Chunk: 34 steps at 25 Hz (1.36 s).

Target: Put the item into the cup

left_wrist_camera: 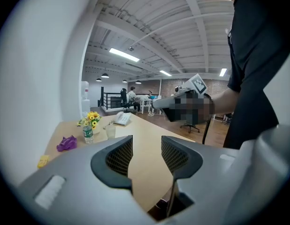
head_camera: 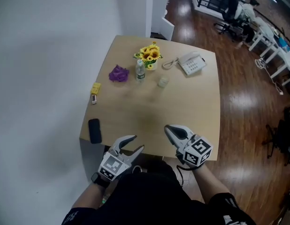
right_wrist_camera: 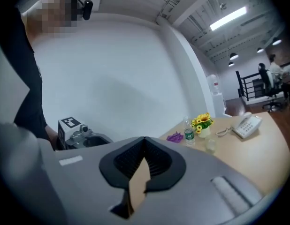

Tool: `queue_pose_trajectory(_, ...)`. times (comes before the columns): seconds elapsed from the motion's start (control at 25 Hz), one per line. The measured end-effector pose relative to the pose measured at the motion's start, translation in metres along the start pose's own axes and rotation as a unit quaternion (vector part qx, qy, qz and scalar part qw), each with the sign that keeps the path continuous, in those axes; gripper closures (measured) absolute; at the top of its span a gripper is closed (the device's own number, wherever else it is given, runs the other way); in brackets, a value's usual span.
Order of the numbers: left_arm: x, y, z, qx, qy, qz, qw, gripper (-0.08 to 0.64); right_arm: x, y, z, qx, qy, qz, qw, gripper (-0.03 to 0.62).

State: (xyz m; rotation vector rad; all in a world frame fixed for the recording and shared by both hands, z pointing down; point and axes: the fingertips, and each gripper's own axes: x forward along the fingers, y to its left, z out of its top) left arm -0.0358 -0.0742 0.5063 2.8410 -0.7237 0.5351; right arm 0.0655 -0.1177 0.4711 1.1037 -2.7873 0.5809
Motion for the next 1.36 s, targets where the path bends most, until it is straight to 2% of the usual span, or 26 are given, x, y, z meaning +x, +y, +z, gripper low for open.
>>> queue_pose_trajectory(0.2, -0.050, -0.025, -0.031, 0.001, 0.001, -0.033, 0.9994, 0.374, -0.028, 0.082, -0.023, 0.001, 0.002, -0.033, 0.999, 0.584)
queue_pose_trajectory(0.44, -0.081, -0.053, -0.058, 0.009, 0.008, -0.066, 0.9977, 0.374, -0.064, 0.142, -0.053, 0.001, 0.008, -0.071, 0.997, 0.584)
queue_pose_trajectory(0.6, -0.084, -0.070, -0.056, 0.016, 0.000, -0.079, 0.9967, 0.374, -0.081, 0.158, -0.064, 0.006, 0.008, -0.091, 0.996, 0.584)
queue_pose_trajectory(0.76, -0.081, -0.085, -0.047, 0.026, -0.009, -0.085, 0.9960, 0.374, -0.093, 0.166, -0.067, -0.002, 0.000, -0.090, 0.996, 0.584)
queue_pose_trajectory(1.36, -0.074, -0.140, -0.041, 0.026, -0.009, -0.066, 0.9974, 0.376, -0.158, 0.170, -0.078, 0.005, -0.027, -0.082, 0.996, 0.584)
